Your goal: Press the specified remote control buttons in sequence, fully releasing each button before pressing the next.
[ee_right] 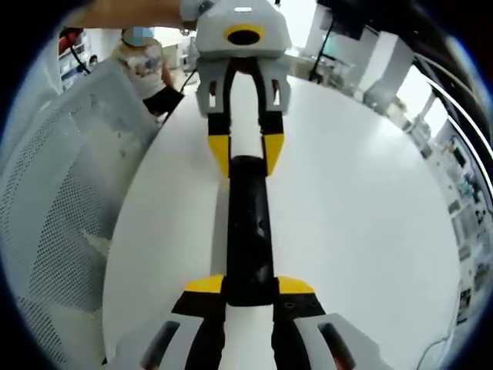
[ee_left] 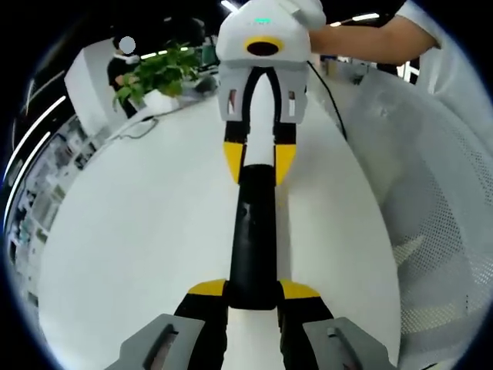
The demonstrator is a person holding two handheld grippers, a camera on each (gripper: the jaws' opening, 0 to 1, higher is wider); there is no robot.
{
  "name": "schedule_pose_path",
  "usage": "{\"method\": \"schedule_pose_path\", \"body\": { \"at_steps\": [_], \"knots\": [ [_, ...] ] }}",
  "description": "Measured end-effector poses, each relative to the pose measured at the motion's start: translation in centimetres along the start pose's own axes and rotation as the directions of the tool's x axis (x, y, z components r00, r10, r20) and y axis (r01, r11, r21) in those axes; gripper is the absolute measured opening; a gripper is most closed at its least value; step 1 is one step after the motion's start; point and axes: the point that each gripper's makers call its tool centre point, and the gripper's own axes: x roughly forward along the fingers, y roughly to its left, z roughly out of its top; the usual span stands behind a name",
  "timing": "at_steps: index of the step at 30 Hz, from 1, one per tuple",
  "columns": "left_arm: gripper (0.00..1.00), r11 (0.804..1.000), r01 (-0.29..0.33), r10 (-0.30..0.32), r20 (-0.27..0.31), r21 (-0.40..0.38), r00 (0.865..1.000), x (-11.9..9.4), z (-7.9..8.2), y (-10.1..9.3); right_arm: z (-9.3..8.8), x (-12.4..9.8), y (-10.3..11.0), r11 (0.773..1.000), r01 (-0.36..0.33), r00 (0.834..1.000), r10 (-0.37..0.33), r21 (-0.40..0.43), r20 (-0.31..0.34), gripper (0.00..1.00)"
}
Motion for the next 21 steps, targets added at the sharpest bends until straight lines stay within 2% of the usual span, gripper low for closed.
{"method": "schedule_pose_path", "body": {
  "at_steps": [9, 21],
  "knots": [
    [0.23, 0.999, -0.035, 0.035, -0.015, 0.018, 0.999, -0.3, -0.2, 3.5, 0.7, 0.1, -3.7, 0.998, 0.059, 0.998, -0.058, -0.026, 0.012, 0.19],
    [0.23, 0.999, -0.034, 0.036, -0.061, 0.024, 0.998, 1.1, -1.3, 7.0, 0.1, 1.7, -7.3, 0.997, 0.080, 0.997, -0.080, -0.016, 0.010, 0.19]
  ]
}}
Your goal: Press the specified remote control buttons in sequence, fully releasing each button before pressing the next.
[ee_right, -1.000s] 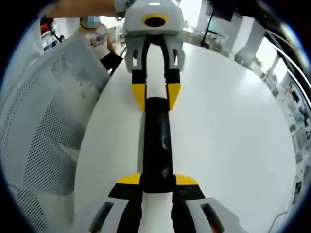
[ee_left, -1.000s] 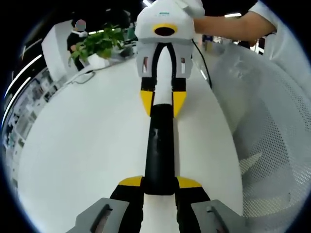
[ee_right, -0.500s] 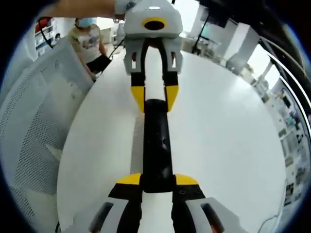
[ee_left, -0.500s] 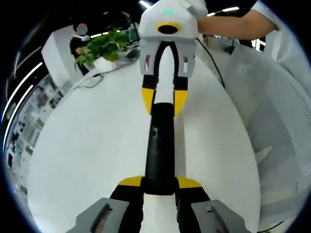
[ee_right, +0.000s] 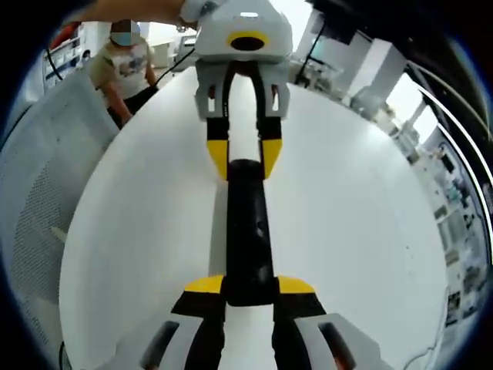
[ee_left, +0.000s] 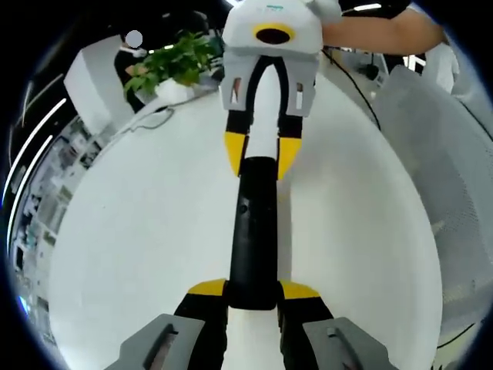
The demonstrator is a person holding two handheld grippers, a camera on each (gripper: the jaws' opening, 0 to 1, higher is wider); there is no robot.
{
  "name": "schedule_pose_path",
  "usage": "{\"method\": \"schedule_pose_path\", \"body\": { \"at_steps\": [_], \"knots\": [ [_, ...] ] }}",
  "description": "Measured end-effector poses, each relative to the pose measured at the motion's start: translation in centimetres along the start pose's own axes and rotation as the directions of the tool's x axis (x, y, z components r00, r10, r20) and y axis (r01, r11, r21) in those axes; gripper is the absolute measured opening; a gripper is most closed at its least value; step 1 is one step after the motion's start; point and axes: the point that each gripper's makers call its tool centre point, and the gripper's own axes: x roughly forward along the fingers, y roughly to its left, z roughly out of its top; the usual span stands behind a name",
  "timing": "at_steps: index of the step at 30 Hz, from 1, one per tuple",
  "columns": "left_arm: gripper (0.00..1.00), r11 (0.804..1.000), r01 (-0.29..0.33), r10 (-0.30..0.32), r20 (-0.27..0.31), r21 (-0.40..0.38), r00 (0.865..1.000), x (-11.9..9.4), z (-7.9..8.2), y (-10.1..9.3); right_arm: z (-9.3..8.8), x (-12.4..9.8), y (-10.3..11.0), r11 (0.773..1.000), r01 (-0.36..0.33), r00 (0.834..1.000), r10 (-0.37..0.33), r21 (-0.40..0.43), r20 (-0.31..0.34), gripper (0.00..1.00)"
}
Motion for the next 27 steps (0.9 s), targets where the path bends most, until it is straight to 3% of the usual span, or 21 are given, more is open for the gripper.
{"method": "schedule_pose_path", "body": {
  "at_steps": [16, 27],
  "knots": [
    [0.23, 1.000, 0.020, -0.020, -0.030, -0.006, 0.999, 1.1, -1.2, 2.6, -0.6, 1.7, -2.2, 1.000, -0.014, 0.999, 0.013, 0.023, 0.031, 0.20],
    [0.23, 0.999, 0.030, -0.031, -0.032, -0.024, 0.999, 1.3, -1.7, 3.3, -0.6, 2.3, -2.9, 0.999, -0.034, 0.999, 0.032, 0.033, 0.044, 0.20]
  ]
}}
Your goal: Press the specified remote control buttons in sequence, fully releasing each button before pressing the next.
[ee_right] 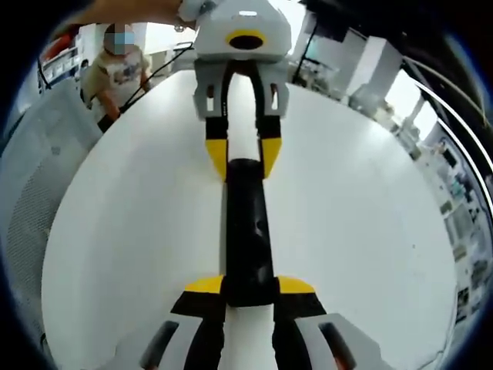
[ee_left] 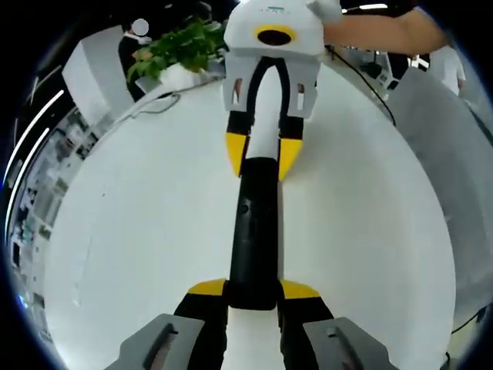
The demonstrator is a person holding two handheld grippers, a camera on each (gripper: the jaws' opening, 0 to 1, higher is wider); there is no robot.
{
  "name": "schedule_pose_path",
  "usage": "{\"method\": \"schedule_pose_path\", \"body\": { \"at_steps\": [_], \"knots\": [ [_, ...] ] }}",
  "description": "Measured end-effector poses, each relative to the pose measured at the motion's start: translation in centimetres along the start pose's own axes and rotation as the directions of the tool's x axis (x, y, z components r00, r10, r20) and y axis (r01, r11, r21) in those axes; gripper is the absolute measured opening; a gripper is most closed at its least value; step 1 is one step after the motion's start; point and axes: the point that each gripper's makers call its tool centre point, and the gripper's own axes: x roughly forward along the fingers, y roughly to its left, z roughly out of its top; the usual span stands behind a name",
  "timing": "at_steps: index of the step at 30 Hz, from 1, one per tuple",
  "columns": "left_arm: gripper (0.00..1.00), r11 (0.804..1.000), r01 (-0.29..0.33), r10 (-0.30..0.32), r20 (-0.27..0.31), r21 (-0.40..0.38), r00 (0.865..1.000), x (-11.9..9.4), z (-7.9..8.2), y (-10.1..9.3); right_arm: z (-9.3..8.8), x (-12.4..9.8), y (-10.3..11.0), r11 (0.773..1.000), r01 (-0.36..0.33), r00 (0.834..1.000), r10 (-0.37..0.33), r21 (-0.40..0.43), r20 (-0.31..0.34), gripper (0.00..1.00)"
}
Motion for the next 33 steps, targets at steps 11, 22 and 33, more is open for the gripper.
{"method": "schedule_pose_path", "body": {
  "at_steps": [11, 22, 33],
  "knots": [
    [0.23, 0.999, 0.040, -0.040, 0.005, -0.020, 0.999, 0.10, 0.00, 0.11, 0.03, 0.08, -0.07, 0.999, -0.029, 0.999, 0.029, 0.018, 0.015, 0.20],
    [0.24, 0.994, 0.085, -0.083, 0.029, -0.073, 0.996, 0.11, -0.10, 0.18, 0.03, 0.19, -0.12, 0.996, -0.078, 0.997, 0.078, 0.048, 0.008, 0.20],
    [0.24, 0.991, 0.117, -0.115, 0.045, -0.059, 0.992, 0.12, 0.01, 0.04, -0.07, 0.24, -0.11, 0.991, -0.117, 0.993, 0.117, 0.065, 0.007, 0.20]
  ]
}}
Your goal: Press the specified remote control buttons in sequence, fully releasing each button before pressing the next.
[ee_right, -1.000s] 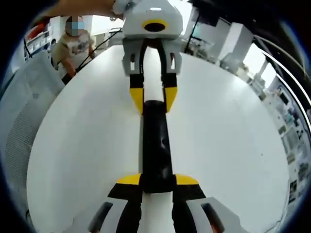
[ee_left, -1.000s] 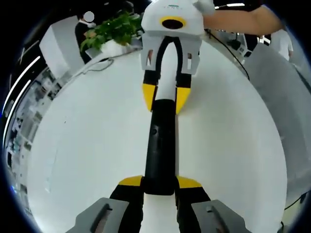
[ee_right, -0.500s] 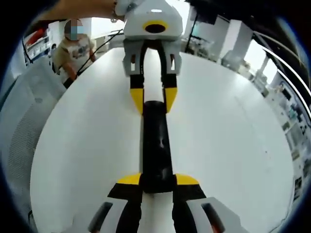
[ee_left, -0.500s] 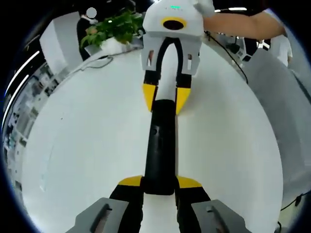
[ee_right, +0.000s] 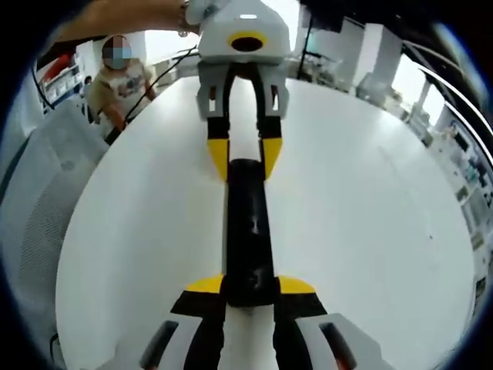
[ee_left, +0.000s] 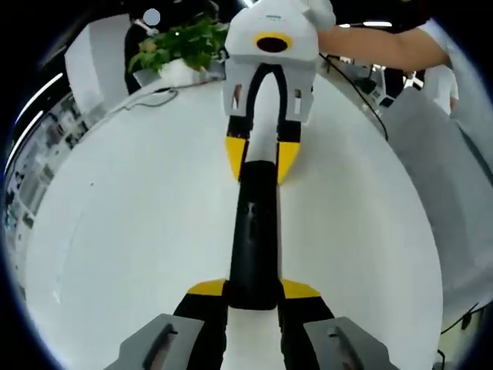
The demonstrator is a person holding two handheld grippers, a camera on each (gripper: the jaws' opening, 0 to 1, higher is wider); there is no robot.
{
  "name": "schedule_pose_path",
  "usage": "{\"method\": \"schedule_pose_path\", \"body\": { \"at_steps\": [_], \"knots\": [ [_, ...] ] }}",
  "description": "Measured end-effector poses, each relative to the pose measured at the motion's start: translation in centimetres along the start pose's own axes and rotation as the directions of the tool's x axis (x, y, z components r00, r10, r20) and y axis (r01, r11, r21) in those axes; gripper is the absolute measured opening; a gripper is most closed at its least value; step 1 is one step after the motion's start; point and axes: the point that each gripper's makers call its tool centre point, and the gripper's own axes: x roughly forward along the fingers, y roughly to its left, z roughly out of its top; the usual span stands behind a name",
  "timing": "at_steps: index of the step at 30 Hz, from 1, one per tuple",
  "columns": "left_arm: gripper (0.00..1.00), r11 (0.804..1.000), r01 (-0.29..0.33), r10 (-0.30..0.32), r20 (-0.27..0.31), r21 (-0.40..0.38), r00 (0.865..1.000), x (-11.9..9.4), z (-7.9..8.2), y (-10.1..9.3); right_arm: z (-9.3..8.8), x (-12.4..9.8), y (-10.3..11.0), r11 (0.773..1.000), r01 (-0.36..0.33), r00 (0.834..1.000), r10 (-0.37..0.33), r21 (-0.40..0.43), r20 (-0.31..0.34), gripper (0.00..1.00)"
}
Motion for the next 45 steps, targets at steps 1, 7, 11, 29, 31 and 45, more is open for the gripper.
{"method": "schedule_pose_path", "body": {
  "at_steps": [1, 7, 11, 29, 31, 45],
  "knots": [
    [0.24, 1.000, 0.001, -0.001, 0.002, -0.001, 1.000, -0.02, 0.01, -0.08, -0.01, 0.00, -0.01, 1.000, -0.003, 1.000, 0.003, 0.002, 0.001, 0.20],
    [0.24, 1.000, 0.002, -0.002, 0.002, 0.003, 1.000, -0.04, 0.05, -0.19, -0.04, 0.02, 0.02, 1.000, -0.012, 1.000, 0.012, -0.006, -0.003, 0.21],
    [0.24, 1.000, 0.001, -0.001, 0.002, 0.010, 1.000, -0.02, 0.04, -0.20, -0.07, 0.01, 0.04, 1.000, -0.013, 1.000, 0.013, -0.006, -0.001, 0.21],
    [0.27, 0.999, -0.029, 0.029, -0.005, 0.044, 1.000, -0.02, 0.07, 0.06, -0.10, 0.02, 0.05, 1.000, -0.015, 1.000, 0.015, -0.004, 0.010, 0.21],
    [0.27, 0.998, -0.031, 0.031, -0.003, 0.047, 1.000, -0.03, 0.08, 0.02, -0.10, 0.02, 0.05, 1.000, -0.016, 1.000, 0.016, -0.004, 0.012, 0.21],
    [0.28, 0.999, -0.052, 0.052, 0.022, 0.011, 0.998, -0.11, -0.01, 0.10, -0.16, -0.08, 0.44, 1.000, -0.017, 1.000, 0.017, 0.008, 0.013, 0.27]
  ]
}}
